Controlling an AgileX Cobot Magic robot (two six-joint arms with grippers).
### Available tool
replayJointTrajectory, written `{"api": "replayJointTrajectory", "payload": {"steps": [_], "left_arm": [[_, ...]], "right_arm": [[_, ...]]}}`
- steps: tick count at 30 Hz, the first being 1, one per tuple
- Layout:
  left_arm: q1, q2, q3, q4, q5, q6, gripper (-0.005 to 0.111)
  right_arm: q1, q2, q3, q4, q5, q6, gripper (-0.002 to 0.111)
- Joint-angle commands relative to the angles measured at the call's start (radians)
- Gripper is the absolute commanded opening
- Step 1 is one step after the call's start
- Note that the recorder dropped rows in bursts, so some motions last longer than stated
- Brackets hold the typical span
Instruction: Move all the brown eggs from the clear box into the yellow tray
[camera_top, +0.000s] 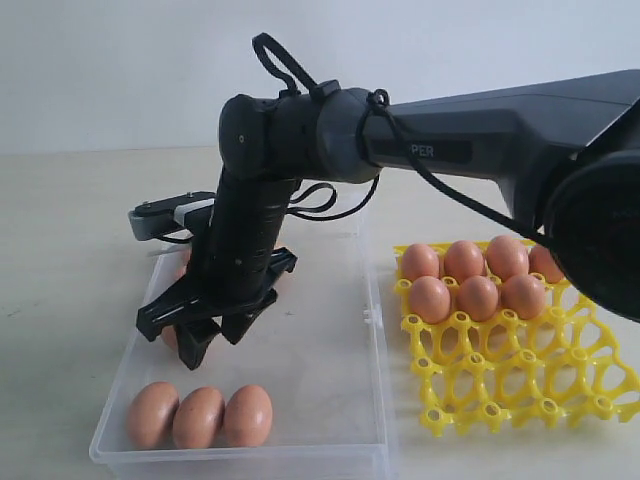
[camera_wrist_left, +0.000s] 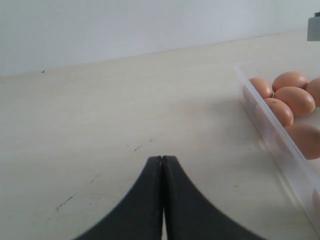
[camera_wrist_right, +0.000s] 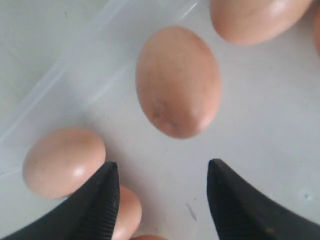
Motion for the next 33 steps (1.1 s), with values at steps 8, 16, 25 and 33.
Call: {"api": "replayJointTrajectory", "payload": {"steps": [8,16,25,33], "left_arm": [[-0.003,0.001,-0.004,-0.001,-0.014,-0.004,0.000],[-0.003,0.001,-0.004,-0.001,-0.014,-0.004,0.000],[-0.003,0.001,-0.004,-0.001,-0.014,-0.004,0.000],[-0.003,0.001,-0.004,-0.001,-0.014,-0.004,0.000]], "right_arm": [[-0.046,-0.092,0.122,0.066,-0.042,0.115,0.052],[-0.046,-0.149,0.316,0.127,-0.220,0.122,0.052],[-0.046,-0.194,0.439,0.149,-0.291,0.146,0.052],[-0.046,-0.211,0.451,0.190,-0.283,0.146,0.052]]}}
